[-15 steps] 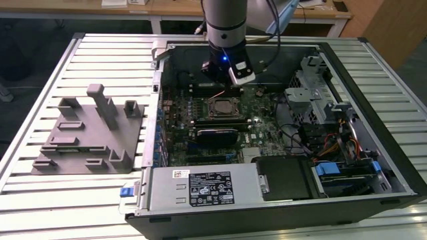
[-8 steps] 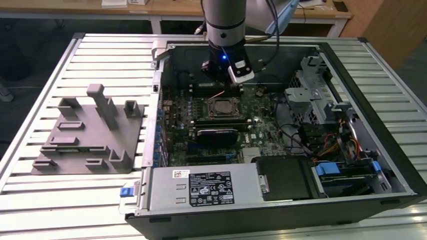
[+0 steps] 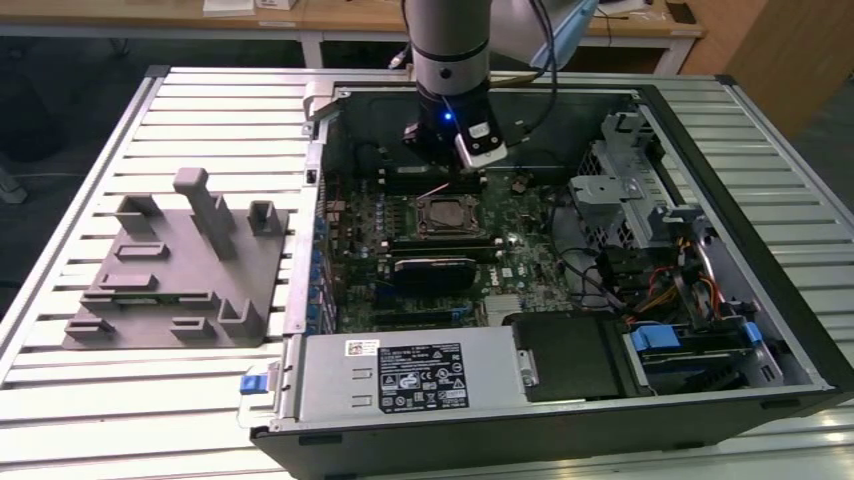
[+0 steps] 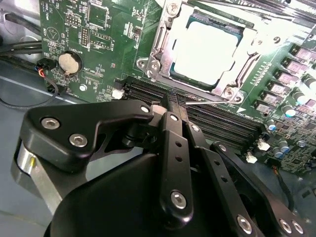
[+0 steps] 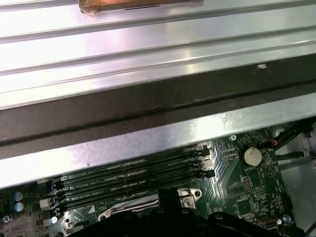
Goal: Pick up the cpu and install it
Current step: 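Install the first cpu locking lever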
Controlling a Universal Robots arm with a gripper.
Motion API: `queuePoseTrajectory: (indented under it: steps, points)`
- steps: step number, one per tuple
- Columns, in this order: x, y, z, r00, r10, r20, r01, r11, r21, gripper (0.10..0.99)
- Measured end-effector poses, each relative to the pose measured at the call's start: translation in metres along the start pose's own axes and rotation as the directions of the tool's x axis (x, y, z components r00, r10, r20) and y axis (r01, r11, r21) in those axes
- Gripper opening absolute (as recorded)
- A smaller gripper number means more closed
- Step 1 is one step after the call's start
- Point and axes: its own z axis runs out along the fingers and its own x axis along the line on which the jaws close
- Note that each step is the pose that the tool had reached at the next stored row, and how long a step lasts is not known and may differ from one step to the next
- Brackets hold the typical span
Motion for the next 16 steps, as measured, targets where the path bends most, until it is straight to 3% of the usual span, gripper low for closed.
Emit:
queuePoseTrajectory:
  steps: [3,10,16]
  points:
    - [0.0004,0.0003,0.0024,1.0,0.003,0.0036,-0.003,1.0,0.003,0.106]
    - [0.0012,-0.0006,0.0089,0.9996,0.017,0.022,-0.017,0.9998,0.003,0.106]
    - [0.0029,0.0003,0.0111,0.9988,0.038,0.0301,-0.039,0.9992,0.006,0.106]
